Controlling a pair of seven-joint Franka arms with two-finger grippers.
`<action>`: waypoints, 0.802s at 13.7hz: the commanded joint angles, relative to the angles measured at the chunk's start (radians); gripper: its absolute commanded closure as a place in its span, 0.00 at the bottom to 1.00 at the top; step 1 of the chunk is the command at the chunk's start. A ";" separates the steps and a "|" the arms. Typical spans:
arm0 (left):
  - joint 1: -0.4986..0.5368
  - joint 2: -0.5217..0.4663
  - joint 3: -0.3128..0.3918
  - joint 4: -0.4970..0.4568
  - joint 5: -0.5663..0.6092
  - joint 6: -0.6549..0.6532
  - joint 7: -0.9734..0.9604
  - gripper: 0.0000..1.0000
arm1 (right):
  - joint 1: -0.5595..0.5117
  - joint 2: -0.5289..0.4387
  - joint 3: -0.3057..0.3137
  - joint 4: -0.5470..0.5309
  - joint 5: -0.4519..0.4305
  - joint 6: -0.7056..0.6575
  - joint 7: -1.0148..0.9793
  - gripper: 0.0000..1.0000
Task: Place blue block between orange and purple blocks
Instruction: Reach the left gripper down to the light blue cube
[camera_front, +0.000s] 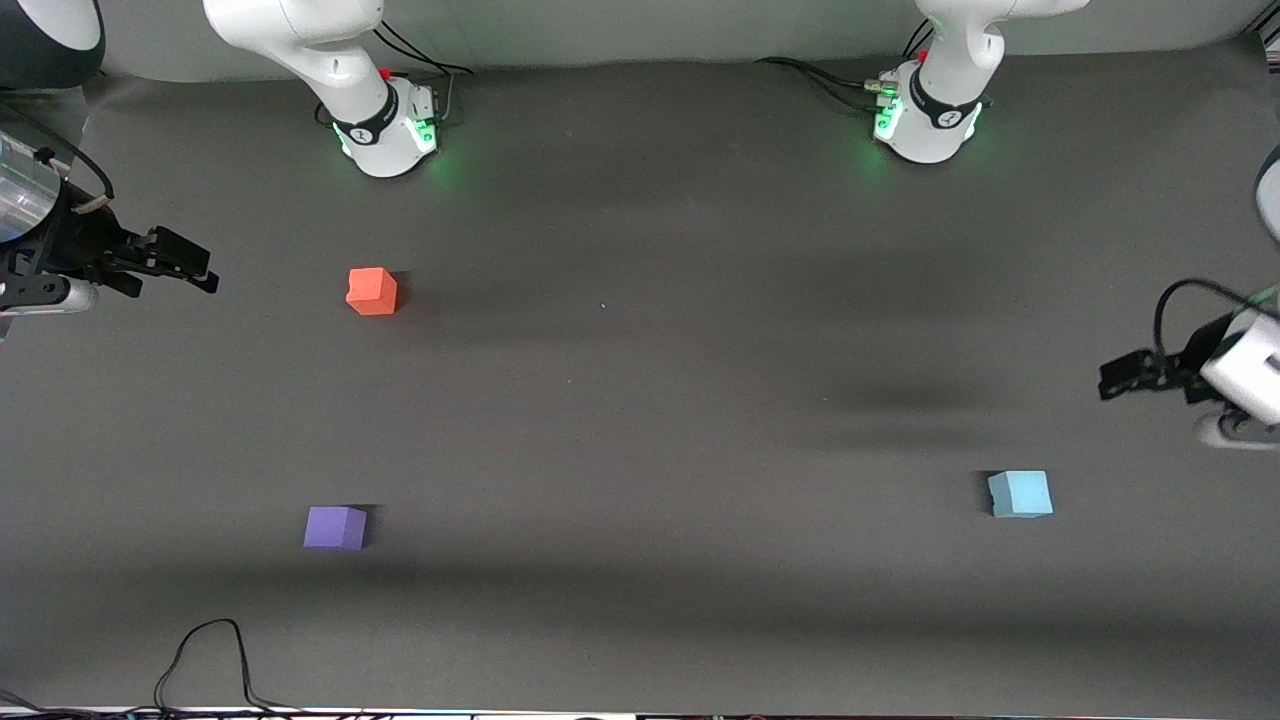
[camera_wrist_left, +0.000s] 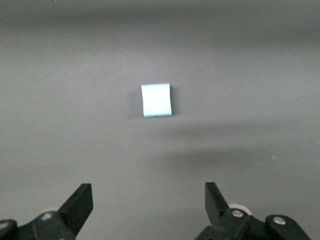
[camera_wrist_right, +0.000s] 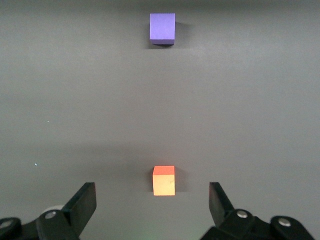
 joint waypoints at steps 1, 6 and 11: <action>-0.001 0.103 -0.001 0.020 0.001 0.085 0.013 0.00 | 0.005 -0.026 -0.003 -0.032 0.002 0.018 -0.007 0.00; -0.008 0.273 -0.001 -0.065 0.001 0.390 0.013 0.00 | 0.005 -0.033 -0.008 -0.040 0.002 0.035 -0.007 0.00; -0.006 0.413 -0.002 -0.076 -0.008 0.573 0.012 0.00 | 0.005 -0.042 -0.008 -0.064 0.002 0.055 -0.007 0.00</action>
